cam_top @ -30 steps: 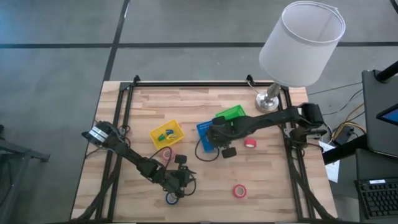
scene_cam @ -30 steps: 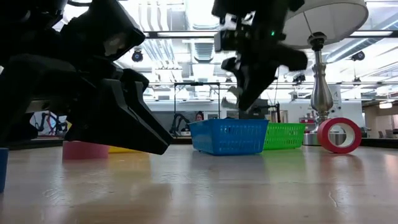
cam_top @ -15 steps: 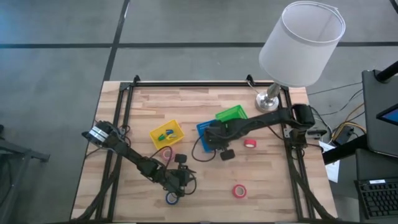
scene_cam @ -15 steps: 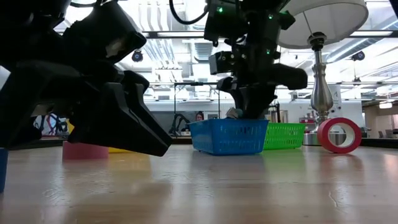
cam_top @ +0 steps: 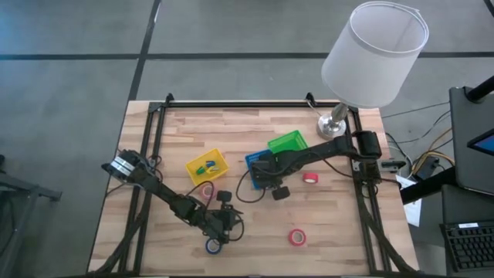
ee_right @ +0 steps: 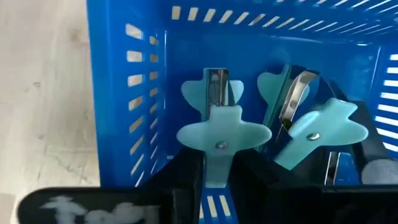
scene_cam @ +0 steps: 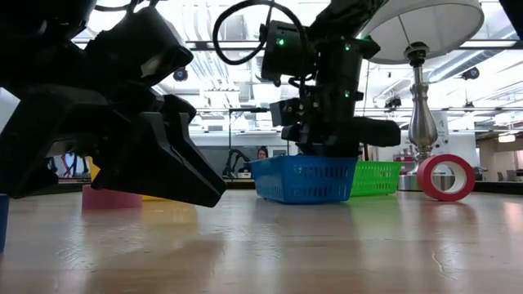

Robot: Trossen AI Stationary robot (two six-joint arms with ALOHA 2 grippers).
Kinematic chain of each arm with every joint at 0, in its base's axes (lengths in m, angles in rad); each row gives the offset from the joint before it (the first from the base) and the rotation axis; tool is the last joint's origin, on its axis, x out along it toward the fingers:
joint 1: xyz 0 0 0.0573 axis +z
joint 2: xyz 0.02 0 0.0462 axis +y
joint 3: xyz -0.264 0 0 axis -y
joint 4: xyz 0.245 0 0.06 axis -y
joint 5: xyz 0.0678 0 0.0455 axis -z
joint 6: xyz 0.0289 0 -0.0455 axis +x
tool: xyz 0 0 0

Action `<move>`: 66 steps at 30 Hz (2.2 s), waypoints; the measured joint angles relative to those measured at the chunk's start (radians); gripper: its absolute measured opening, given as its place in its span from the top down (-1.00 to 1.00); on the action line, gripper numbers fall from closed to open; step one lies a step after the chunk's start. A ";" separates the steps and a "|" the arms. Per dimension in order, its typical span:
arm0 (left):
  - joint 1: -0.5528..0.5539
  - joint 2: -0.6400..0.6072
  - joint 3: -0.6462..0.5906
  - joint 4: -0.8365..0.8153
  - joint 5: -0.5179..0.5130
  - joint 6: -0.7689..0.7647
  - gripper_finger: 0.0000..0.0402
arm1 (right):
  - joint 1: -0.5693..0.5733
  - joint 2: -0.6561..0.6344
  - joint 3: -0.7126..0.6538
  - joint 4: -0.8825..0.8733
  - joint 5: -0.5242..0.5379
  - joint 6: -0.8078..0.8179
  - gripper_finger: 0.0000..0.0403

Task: Pick and place Stapler, Stapler remover, tape
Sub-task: Put the blue staple remover into the blue bin, then put the top orange tape into the green bin

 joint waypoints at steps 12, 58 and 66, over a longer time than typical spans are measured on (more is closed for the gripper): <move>0.003 0.000 0.000 -0.005 0.000 0.000 0.41 | 0.006 -0.031 0.054 -0.059 -0.001 0.001 0.43; 0.020 0.000 0.002 -0.011 0.000 -0.035 0.41 | 0.033 -0.343 -0.358 -0.353 -0.001 0.518 -0.08; 0.023 0.000 0.003 -0.011 0.000 -0.031 0.41 | 0.033 -0.343 -0.354 -0.352 -0.005 0.519 0.25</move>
